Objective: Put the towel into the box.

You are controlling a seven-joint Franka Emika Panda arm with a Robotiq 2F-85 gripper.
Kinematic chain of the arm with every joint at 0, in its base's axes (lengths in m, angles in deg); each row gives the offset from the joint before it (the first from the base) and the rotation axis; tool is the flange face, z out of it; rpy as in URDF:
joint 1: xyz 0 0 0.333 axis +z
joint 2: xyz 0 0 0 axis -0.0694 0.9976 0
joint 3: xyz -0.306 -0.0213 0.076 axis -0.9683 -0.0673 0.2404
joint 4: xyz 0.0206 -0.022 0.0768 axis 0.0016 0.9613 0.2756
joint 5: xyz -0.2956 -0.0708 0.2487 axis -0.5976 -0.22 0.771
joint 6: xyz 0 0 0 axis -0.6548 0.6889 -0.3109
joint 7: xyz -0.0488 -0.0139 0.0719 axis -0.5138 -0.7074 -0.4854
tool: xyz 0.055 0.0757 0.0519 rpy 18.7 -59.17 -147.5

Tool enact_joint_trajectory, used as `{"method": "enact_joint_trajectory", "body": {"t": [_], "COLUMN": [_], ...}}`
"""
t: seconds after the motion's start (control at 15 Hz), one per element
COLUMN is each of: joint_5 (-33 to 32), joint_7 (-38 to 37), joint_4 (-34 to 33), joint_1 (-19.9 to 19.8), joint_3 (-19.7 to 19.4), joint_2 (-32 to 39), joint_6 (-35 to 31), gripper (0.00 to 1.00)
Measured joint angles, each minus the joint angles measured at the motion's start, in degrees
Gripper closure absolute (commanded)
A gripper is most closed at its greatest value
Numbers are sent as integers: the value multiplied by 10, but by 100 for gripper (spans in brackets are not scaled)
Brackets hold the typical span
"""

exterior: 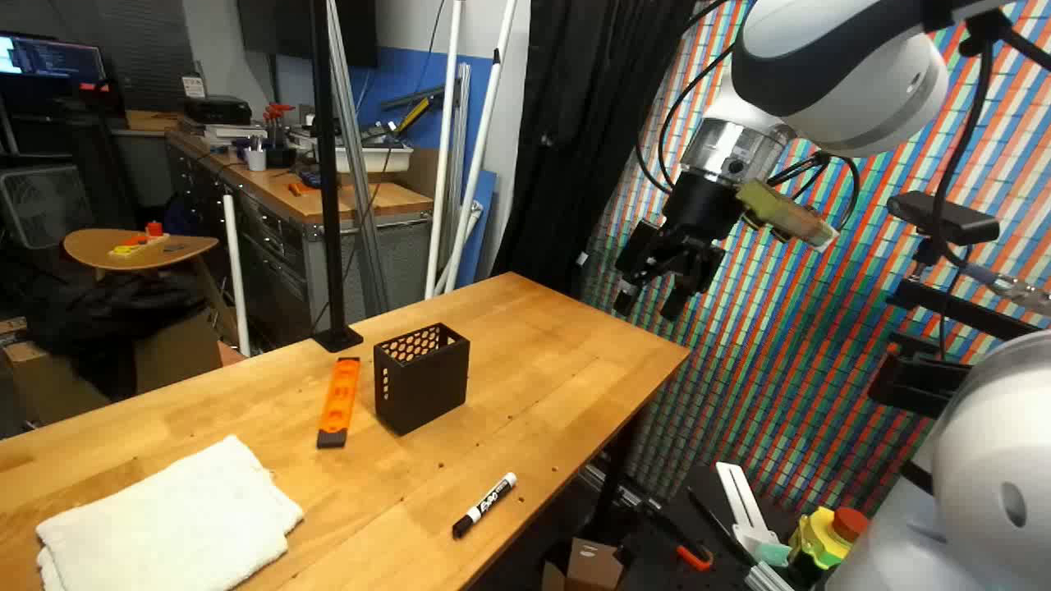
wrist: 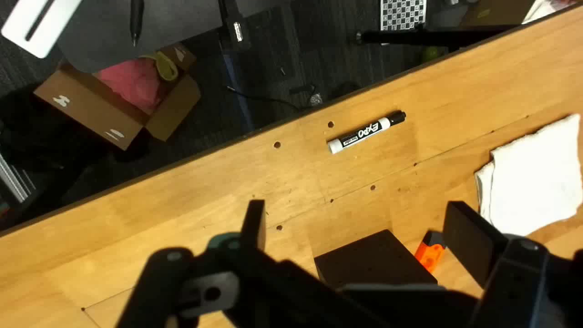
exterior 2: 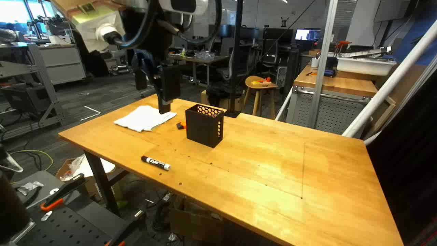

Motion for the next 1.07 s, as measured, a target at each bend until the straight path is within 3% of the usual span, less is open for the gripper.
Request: {"method": "enact_joint_trajectory", "body": {"t": [0.8,1.07], "joint_5": [0,7], "joint_7": [0,-4], "joint_4": [0,-4], "joint_1": [0,8], "joint_3": [1,29], "joint_2": [6,15], "joint_6": [2,1], "gripper": [0,0]}}
